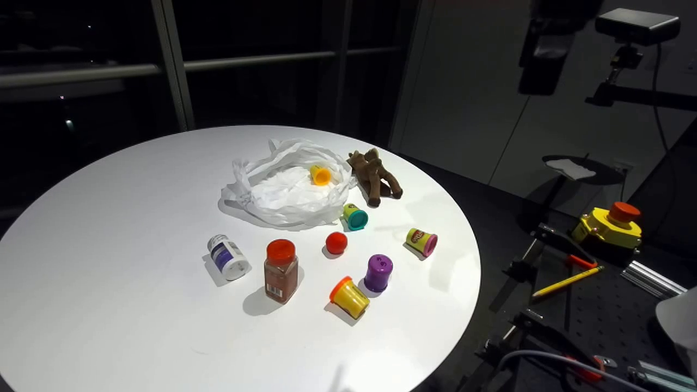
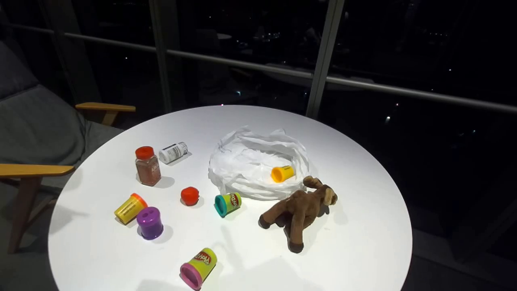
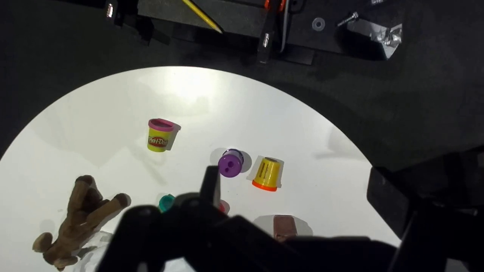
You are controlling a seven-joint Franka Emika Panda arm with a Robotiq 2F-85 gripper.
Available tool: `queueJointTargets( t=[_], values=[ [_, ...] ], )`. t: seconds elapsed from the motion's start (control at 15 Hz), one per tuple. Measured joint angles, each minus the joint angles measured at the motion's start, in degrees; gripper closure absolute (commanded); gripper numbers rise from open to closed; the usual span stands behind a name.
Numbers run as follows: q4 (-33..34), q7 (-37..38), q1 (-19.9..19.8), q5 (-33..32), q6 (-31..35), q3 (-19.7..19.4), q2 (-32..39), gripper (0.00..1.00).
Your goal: Pick up the objects from the table and put them on the plastic
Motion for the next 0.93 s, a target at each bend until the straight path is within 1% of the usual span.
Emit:
queueJointTargets(
  t=[0.2,0.33,0.47,0.6,0.73,0.87,0.93],
  values=[
    [0.21,4.93,-0.02,-2.07,8.14,1.28,5.79,0.00],
    [0.82,9.14,0.02,-4.34,13.57,3.10,10.75,0.00],
    [2.68,14.54,0.30,-8.21,18.62,5.65,17.40,0.00],
    [5.68,19.34,1.69,-13.75,22.78,6.71,24.92,0.00],
    [9.74,23.61,4.03,-20.15,26.03,6.24,32.35,0.00],
    [14.54,27.24,7.68,-26.23,28.37,3.88,39.38,0.00],
    [16.89,28.27,9.64,-28.13,29.28,2.28,42.46,0.00]
  ],
)
